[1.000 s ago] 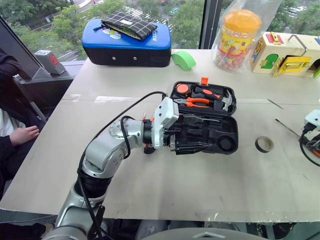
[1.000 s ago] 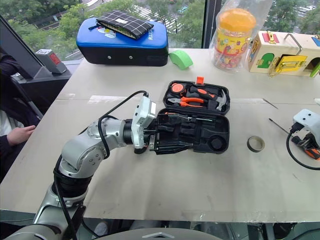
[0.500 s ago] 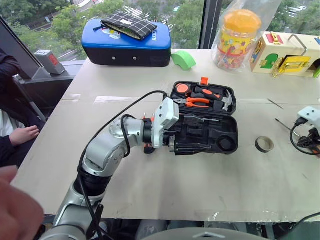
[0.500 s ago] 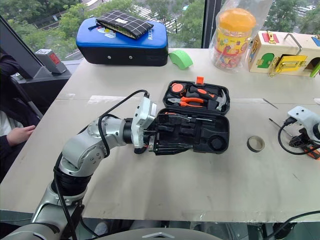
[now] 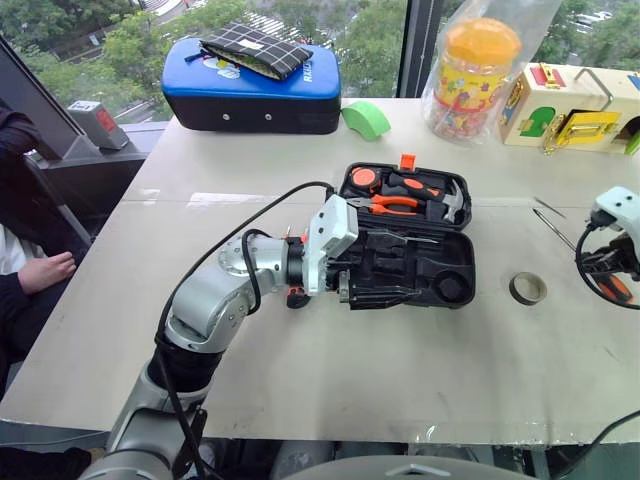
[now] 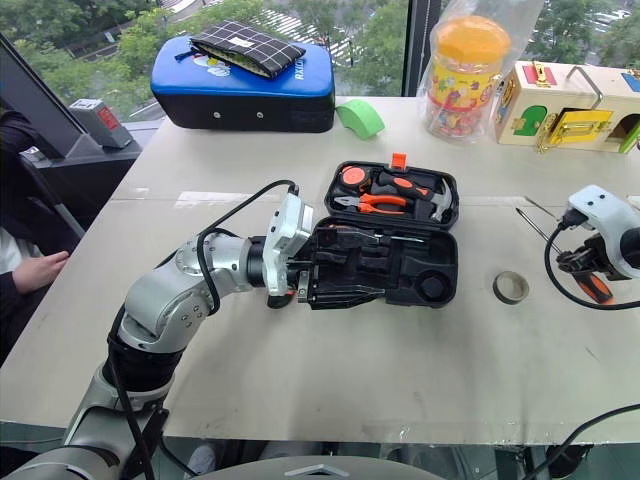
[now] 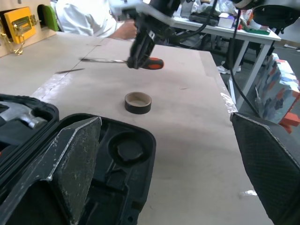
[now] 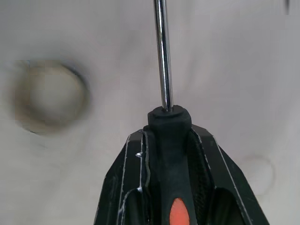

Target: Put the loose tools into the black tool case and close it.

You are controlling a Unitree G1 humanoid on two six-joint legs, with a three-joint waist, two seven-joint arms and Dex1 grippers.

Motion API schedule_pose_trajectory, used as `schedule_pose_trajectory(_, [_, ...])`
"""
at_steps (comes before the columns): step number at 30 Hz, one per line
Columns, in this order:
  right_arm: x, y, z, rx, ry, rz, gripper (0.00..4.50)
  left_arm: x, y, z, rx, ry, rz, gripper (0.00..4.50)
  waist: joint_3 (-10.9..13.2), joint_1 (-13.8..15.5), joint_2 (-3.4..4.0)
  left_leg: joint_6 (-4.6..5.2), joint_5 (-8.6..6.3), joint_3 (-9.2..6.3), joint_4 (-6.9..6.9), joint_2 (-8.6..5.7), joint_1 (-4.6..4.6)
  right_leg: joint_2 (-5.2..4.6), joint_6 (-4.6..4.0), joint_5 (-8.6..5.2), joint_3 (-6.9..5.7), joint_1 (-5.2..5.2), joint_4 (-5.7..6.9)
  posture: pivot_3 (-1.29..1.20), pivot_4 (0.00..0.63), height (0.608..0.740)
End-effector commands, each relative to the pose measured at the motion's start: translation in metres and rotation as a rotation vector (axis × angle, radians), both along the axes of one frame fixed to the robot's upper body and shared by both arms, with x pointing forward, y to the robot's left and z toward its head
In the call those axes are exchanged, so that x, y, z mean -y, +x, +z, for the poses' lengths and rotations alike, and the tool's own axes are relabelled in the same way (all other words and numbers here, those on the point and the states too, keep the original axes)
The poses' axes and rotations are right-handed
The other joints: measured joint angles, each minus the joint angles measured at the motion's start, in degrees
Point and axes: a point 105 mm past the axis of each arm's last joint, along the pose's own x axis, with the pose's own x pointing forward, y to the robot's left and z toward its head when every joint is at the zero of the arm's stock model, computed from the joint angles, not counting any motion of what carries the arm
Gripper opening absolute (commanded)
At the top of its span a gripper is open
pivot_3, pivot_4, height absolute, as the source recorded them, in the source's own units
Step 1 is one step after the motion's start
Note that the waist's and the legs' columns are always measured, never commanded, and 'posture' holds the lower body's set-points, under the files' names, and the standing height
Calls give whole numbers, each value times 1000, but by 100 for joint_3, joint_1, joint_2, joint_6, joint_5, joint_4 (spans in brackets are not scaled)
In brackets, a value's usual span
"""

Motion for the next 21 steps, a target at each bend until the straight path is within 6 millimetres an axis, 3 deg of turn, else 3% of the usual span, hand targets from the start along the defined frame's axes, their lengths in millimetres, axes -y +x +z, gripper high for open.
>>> schedule_pose_trajectory(1, [-28,-7,20,79,19,52,245,-2,3,8,19,-31,9,4500,0,5,0,1,0,1,1,-1,0,0,0,0,-1,0,1,0,150,740])
schedule_pose_trajectory(8, [-78,-7,23,108,-5,231,245,-26,21,7,39,-95,186,4500,1,-2,-2,0,0,1,2,-4,0,-2,0,0,-6,0,1,0,150,740])
schedule_pose_trajectory(17, [-141,14,6,98,-92,520,245,-97,4,-23,-70,-18,288,4500,3,-17,-5,-16,9,1,-11,1,-11,-7,0,0,2,-36,6,0,150,740])
schedule_pose_trajectory(21, [-164,29,-1,96,-115,603,245,-110,-3,-33,-78,24,311,4500,1,19,-16,-20,11,3,-9,-11,-18,-24,0,0,2,-38,0,0,150,740])
